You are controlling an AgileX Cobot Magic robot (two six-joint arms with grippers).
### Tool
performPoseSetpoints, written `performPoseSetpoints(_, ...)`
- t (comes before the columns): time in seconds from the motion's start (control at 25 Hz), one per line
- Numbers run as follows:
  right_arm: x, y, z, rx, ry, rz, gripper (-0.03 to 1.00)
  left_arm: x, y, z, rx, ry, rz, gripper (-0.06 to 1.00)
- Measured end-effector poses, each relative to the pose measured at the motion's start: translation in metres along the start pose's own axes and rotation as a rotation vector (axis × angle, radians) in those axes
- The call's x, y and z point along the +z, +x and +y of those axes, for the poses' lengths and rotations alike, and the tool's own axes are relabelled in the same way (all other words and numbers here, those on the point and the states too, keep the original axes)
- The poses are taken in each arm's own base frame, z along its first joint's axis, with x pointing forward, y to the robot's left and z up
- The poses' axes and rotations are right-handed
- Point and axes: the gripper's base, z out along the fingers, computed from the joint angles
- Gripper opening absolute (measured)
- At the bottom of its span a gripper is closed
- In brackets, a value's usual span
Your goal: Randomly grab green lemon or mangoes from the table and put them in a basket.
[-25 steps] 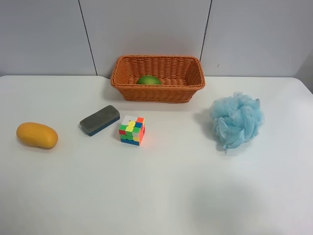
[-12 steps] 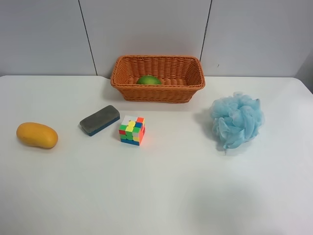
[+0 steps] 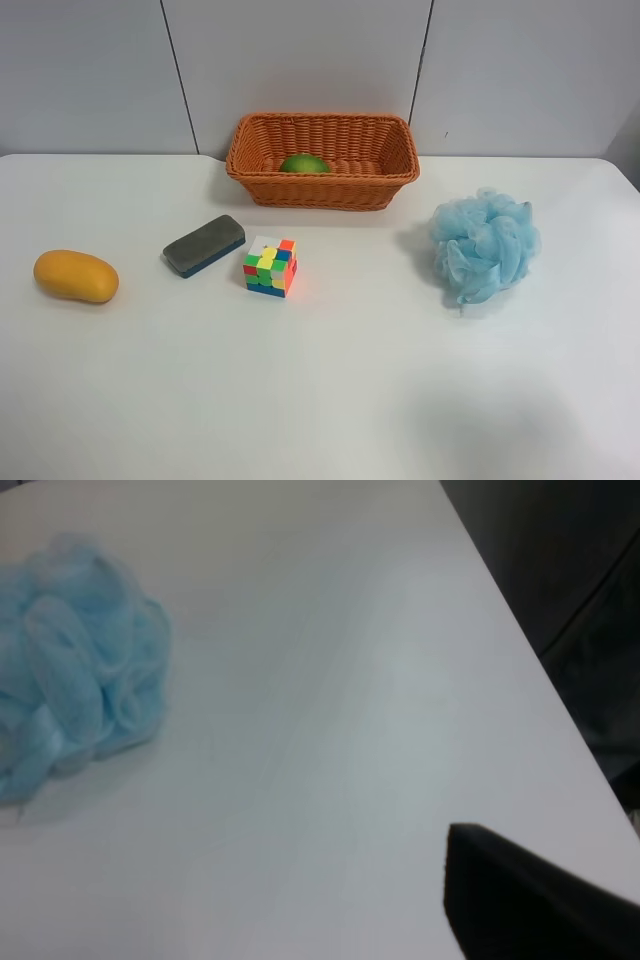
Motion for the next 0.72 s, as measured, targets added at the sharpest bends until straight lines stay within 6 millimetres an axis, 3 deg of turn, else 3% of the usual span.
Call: performPoseSetpoints(0.72,0.0000,0.0000,0.0001,0.003,0.005,0.000,0.99,0.0000,0.0000,0.0000,0.000,0.000,0.000,0.99)
